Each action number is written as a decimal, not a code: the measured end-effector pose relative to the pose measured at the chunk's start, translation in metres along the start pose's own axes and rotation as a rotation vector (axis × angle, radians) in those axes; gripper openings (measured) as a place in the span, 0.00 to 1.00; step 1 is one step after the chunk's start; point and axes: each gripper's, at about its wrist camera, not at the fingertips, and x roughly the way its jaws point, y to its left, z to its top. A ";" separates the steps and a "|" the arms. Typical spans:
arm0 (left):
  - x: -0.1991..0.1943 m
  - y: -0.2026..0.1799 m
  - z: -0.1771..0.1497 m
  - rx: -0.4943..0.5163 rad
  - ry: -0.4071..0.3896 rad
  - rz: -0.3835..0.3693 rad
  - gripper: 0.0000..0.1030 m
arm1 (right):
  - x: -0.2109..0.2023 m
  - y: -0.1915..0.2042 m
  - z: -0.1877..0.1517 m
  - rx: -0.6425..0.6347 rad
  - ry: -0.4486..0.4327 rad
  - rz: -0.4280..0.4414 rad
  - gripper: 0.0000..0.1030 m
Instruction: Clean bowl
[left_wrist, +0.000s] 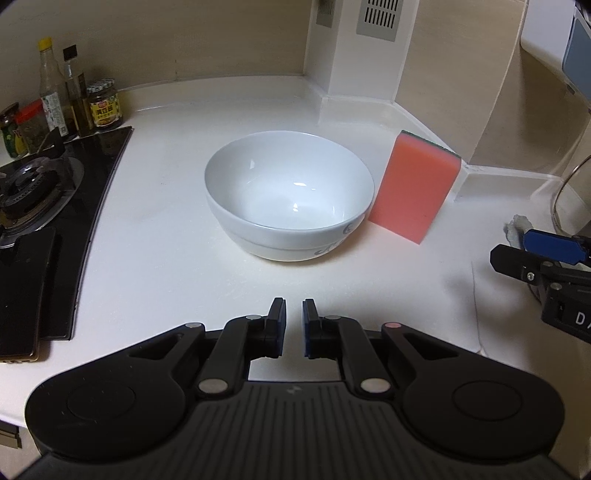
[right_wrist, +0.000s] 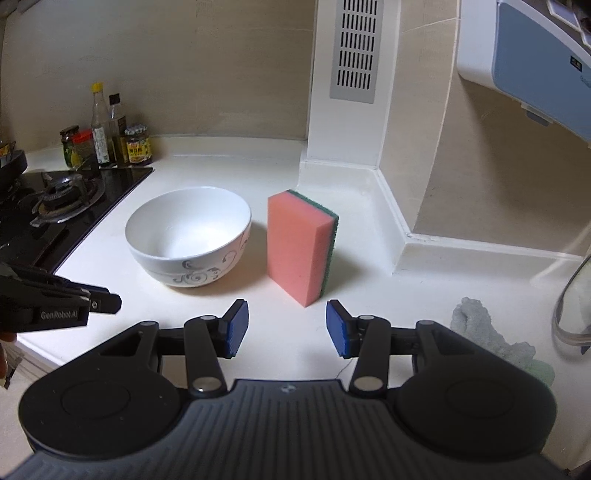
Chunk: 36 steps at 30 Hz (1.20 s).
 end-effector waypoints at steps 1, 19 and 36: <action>0.001 0.001 0.001 0.006 0.002 -0.002 0.08 | 0.000 0.000 0.000 0.004 0.001 -0.004 0.40; -0.002 0.029 0.010 0.055 -0.002 -0.027 0.08 | -0.003 0.028 0.010 0.031 0.023 -0.047 0.40; 0.006 0.035 0.017 0.097 -0.008 -0.079 0.09 | 0.003 0.025 0.050 -0.244 0.032 -0.039 0.40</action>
